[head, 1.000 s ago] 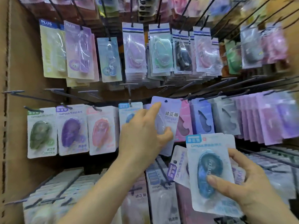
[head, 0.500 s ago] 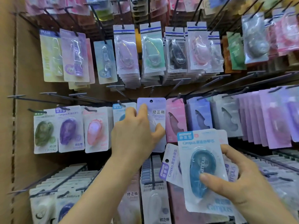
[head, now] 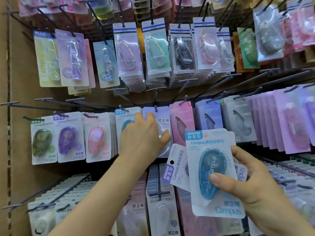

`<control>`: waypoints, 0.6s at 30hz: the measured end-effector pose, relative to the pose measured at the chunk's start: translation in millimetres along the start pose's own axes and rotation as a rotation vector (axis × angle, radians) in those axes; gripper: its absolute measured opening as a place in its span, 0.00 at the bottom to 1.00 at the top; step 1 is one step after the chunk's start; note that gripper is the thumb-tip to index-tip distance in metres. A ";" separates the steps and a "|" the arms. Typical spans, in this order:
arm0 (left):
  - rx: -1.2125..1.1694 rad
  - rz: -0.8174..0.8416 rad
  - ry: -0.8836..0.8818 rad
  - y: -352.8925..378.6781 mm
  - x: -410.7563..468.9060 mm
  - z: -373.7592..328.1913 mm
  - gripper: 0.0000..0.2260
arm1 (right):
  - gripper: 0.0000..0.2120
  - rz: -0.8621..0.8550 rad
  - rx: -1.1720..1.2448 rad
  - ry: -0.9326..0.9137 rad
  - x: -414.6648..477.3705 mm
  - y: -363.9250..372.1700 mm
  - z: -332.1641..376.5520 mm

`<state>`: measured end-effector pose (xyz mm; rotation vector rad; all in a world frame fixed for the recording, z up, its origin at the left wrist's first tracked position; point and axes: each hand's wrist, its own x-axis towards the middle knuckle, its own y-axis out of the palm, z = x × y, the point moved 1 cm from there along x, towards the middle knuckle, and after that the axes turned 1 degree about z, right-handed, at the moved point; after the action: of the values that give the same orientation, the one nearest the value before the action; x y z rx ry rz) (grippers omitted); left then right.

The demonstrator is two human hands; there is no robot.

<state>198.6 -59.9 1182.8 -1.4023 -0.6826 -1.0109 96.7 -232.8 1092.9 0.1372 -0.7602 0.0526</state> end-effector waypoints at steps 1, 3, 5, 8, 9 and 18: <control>0.023 -0.008 0.010 5.4 1.1 0.6 0.26 | 0.35 -0.003 0.003 -0.004 0.4 0.2 -0.6; 0.081 -0.030 0.034 12.4 2.7 2.1 0.28 | 0.34 -0.012 0.006 -0.008 0.9 0.0 -2.4; 0.152 -0.048 0.060 16.1 2.5 3.3 0.30 | 0.35 -0.015 0.017 -0.006 0.9 -0.2 -4.2; 0.202 -0.090 0.075 16.5 3.3 6.2 0.30 | 0.34 -0.018 0.017 -0.006 1.1 -1.4 -6.9; 0.186 -0.117 0.109 16.1 3.1 8.4 0.29 | 0.34 -0.018 0.012 -0.006 1.1 -1.9 -7.8; 0.192 -0.256 0.333 35.6 12.7 15.8 0.23 | 0.26 -0.085 -0.004 -0.039 3.8 -5.2 -15.5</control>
<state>238.3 -50.5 1178.9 -0.9657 -0.6997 -1.3076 110.5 -235.8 1083.9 0.1670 -0.7927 -0.0323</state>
